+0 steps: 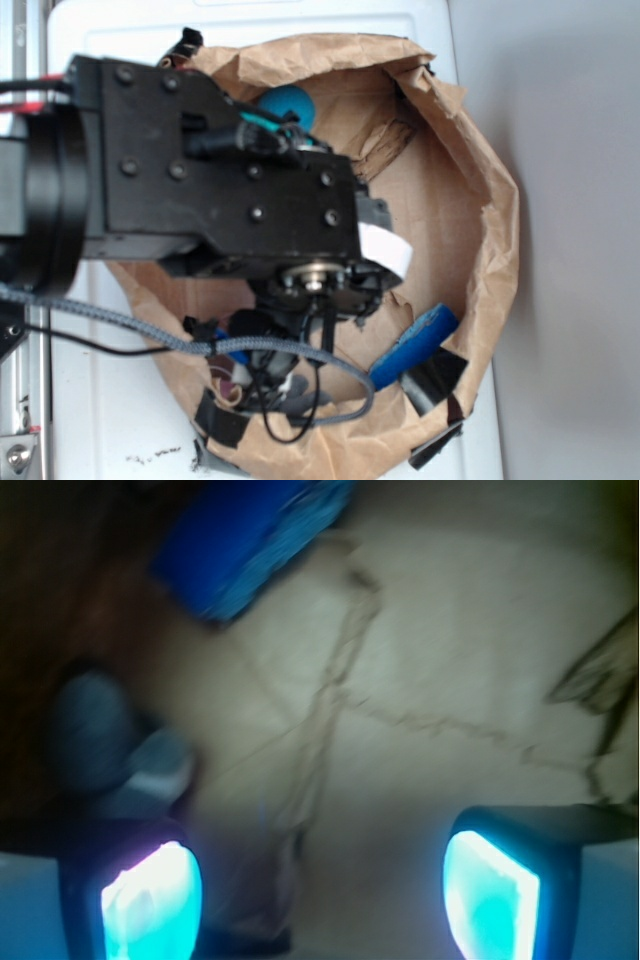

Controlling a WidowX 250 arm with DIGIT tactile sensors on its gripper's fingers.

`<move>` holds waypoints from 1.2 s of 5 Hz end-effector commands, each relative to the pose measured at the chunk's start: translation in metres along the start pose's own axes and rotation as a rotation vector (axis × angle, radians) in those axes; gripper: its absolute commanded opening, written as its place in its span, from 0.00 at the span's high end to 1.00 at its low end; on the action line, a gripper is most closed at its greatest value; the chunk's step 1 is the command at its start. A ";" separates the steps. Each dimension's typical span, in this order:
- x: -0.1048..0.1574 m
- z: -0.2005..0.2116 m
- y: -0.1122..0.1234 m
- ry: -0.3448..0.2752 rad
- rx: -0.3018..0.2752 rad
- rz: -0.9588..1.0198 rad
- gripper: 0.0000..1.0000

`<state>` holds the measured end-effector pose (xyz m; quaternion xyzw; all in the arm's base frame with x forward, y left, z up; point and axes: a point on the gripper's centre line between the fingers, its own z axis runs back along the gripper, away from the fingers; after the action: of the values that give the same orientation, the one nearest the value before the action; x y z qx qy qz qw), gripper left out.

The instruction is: Grab the gray animal.

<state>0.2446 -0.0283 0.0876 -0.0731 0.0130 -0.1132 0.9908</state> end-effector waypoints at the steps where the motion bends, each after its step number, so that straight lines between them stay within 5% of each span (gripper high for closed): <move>1: 0.001 0.018 -0.026 -0.006 -0.144 -0.014 0.00; 2: -0.009 0.001 -0.045 0.010 -0.119 -0.036 0.00; 5: -0.009 0.001 -0.045 0.010 -0.119 -0.036 0.00; 6: 0.004 0.007 -0.024 -0.053 -0.083 0.060 0.00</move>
<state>0.2340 -0.0537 0.0850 -0.1155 0.0196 -0.0855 0.9894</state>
